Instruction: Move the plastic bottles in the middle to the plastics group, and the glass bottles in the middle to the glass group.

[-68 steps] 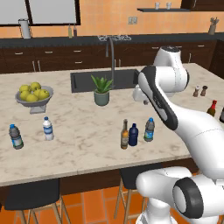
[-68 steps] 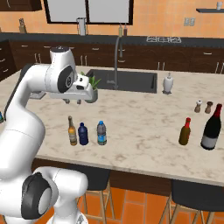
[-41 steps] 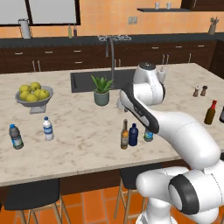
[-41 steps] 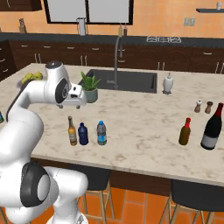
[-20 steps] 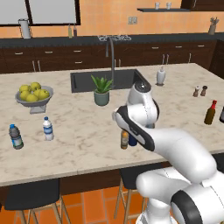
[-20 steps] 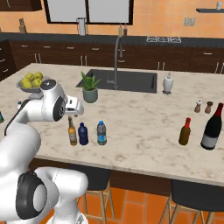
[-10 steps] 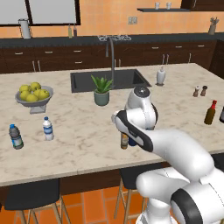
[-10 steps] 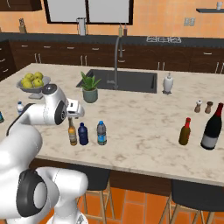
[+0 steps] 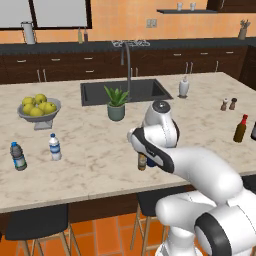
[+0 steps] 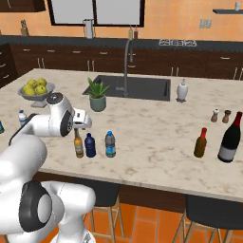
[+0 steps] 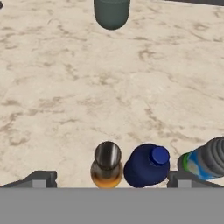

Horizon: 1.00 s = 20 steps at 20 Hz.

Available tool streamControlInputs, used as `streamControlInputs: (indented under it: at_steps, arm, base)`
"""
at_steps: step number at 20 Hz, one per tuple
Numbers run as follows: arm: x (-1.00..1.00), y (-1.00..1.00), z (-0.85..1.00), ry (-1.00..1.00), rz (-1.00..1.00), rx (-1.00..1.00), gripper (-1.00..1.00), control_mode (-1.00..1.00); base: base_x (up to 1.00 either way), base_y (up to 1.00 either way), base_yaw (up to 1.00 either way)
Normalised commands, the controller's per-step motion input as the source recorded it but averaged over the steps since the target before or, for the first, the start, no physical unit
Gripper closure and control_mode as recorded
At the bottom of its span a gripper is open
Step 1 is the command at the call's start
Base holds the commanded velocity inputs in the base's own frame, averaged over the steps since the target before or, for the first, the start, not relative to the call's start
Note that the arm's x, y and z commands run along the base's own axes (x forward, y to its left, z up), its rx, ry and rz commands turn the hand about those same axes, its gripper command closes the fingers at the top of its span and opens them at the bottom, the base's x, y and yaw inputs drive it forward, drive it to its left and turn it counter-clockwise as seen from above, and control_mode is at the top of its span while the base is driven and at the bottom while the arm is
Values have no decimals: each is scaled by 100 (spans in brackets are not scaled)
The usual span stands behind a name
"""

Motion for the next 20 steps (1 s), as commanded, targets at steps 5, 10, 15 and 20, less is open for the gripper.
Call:
streamControlInputs:
  at_steps: [5, 10, 15, 20]
  arm:
    - [13, 0, -9, 0, 3, 0, -100, -100]
    - [12, 7, -6, 0, 1, 0, -100, -100]
    - [4, 8, -9, 0, 0, 0, -100, -100]
    - [0, 0, -8, 0, 0, 0, -100, -100]
  base:
    - [0, 0, 0]
    - [0, 0, 0]
    - [0, 0, 0]
    - [0, 0, 0]
